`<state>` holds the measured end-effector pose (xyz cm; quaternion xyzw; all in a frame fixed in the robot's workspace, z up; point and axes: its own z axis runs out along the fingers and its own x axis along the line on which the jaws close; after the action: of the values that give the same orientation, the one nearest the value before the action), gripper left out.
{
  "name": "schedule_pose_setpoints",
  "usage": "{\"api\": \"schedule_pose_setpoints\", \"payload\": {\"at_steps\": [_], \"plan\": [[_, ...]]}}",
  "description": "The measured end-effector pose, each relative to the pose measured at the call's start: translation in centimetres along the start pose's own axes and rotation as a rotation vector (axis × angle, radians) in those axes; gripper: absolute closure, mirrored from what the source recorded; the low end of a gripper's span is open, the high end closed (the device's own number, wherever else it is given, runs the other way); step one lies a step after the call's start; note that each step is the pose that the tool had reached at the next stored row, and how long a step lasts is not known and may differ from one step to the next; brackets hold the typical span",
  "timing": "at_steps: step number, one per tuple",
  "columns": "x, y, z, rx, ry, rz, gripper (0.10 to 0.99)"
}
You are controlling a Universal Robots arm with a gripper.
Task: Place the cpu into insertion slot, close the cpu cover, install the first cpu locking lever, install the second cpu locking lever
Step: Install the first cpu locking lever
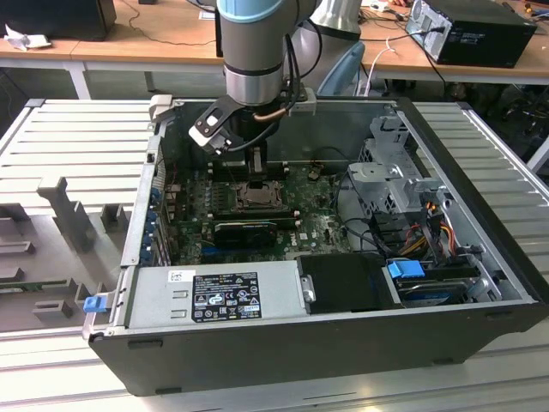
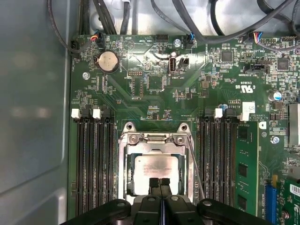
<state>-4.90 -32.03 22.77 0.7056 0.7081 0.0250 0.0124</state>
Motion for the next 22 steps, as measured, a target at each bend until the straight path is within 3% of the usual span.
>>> {"api": "schedule_pose_setpoints", "payload": {"at_steps": [16, 20, 22], "plan": [[0.00, 0.02, -0.49, 0.000, -0.0001, 0.000, 0.980], [0.02, 0.05, -0.89, 0.000, 0.0000, 0.000, 0.980], [0.03, 0.09, -1.62, 0.000, 0.0000, 0.000, 0.980]]}}
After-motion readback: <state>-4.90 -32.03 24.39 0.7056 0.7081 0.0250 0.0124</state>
